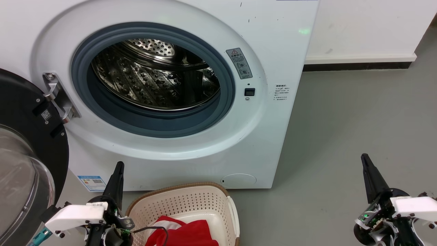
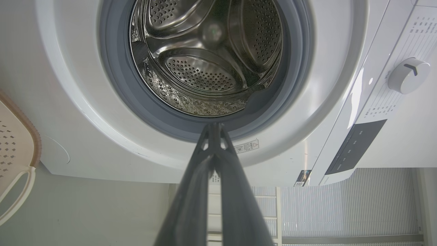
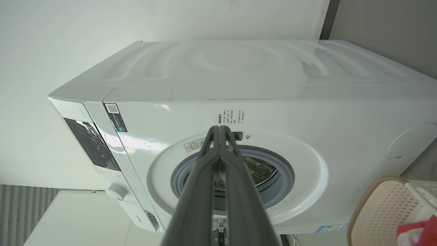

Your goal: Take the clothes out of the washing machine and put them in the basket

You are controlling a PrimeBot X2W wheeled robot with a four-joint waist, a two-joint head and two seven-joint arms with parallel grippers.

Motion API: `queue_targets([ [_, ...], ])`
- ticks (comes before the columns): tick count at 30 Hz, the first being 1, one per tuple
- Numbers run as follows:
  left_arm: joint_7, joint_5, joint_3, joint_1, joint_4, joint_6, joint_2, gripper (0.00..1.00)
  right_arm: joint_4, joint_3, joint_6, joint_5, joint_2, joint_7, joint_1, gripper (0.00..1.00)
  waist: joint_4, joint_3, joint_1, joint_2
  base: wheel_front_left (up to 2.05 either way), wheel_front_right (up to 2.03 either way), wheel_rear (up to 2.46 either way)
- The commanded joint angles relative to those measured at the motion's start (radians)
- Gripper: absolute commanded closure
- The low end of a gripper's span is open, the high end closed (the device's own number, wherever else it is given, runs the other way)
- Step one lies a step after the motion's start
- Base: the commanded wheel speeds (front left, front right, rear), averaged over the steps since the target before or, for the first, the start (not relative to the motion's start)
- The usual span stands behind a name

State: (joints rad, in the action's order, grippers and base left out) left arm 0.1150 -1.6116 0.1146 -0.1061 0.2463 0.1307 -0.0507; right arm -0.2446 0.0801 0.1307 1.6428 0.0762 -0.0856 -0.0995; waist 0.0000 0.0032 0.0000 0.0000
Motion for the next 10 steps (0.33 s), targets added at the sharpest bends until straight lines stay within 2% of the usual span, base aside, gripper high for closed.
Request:
queue_targets([
  [1, 0.003, -0.001, 0.003, -0.007, 0.001, 0.003, 0.001, 1.00, -0.002, 0.002, 0.000, -0.005, -0.003, -0.003, -0.014, 1.00, 0.000, 0.000, 0.0000, 0.0000, 0.00, 0.00, 0.00],
  [10, 0.003, -0.001, 0.003, -0.007, 0.001, 0.003, 0.001, 1.00, -0.002, 0.005, 0.000, -0.007, -0.006, -0.006, -0.015, 1.00, 0.000, 0.000, 0.0000, 0.0000, 0.00, 0.00, 0.00],
])
